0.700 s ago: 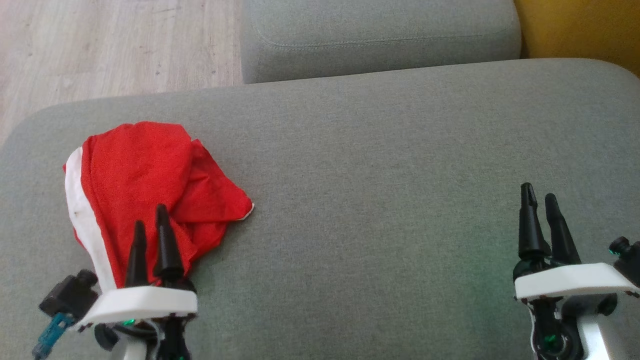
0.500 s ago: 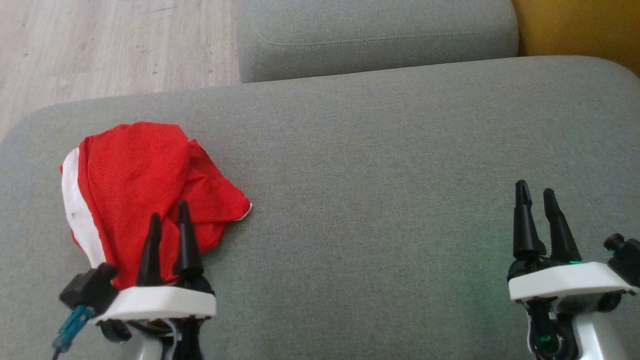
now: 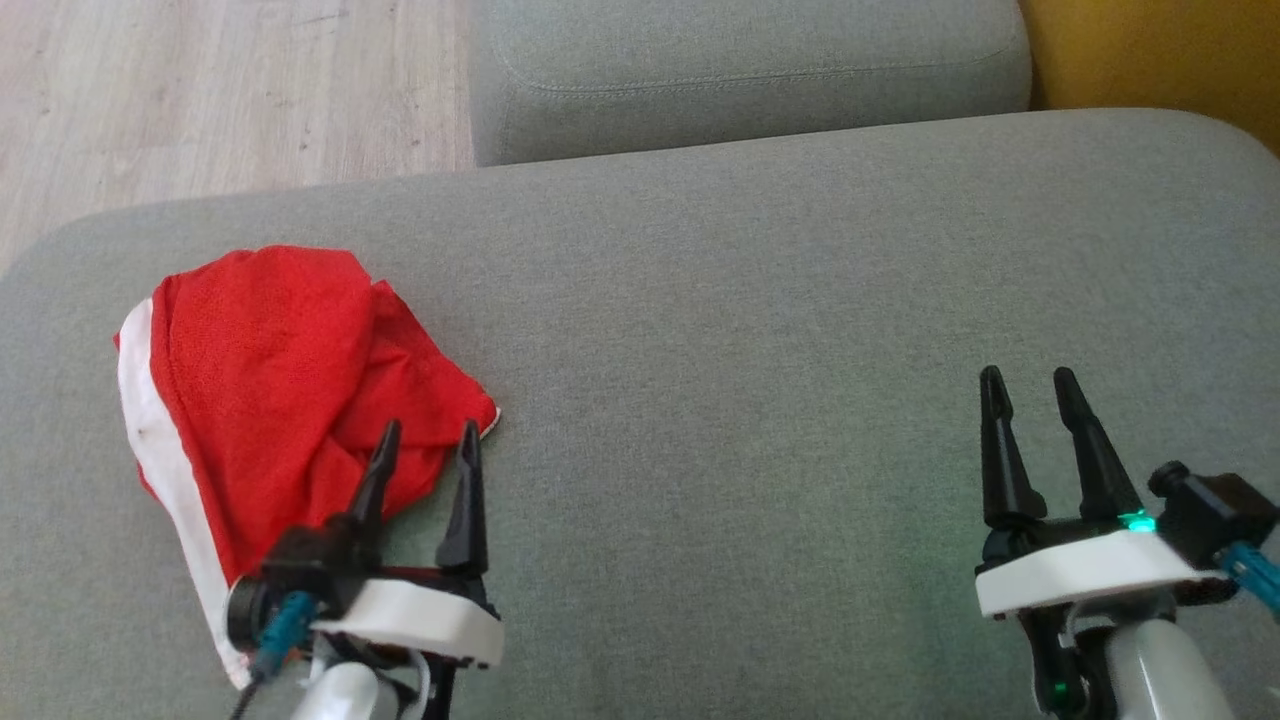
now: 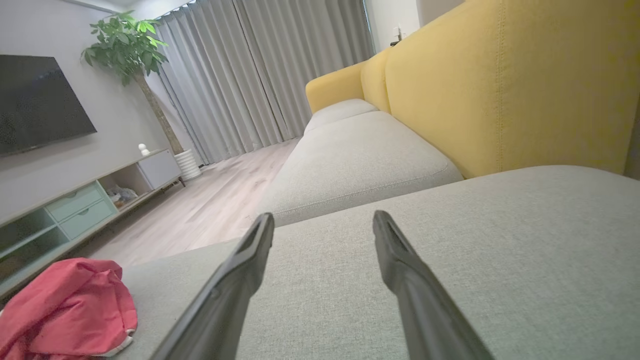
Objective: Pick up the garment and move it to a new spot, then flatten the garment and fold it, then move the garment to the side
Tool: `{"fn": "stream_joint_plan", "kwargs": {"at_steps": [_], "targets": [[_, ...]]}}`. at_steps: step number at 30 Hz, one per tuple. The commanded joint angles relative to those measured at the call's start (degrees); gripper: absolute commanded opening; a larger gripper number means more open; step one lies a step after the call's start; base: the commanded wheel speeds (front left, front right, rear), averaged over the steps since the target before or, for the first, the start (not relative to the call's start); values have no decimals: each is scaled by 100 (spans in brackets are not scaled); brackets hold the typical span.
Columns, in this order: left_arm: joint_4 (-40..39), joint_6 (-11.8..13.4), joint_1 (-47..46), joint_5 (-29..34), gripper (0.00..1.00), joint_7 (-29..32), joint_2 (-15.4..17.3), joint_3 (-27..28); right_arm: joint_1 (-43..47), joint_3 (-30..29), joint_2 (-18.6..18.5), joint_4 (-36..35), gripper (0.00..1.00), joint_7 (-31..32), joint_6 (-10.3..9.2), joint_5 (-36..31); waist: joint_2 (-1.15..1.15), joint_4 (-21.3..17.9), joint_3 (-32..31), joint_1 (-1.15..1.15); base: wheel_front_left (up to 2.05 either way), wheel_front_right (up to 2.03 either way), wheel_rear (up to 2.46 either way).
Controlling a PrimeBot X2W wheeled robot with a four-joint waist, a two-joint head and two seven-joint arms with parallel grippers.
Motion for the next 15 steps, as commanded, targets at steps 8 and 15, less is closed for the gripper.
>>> {"fn": "stream_joint_plan", "kwargs": {"at_steps": [8,15], "targets": [[70,452,-531,666,100,-207,294,-457,-254,217,-43,-282,100,-202,34,-968,0,17,4,0,0,0,0],[43,584,-565,620,100,-325,291,-715,-267,315,-44,-364,100,-321,36,-1535,0,2,17,0,0,0,0]]}}
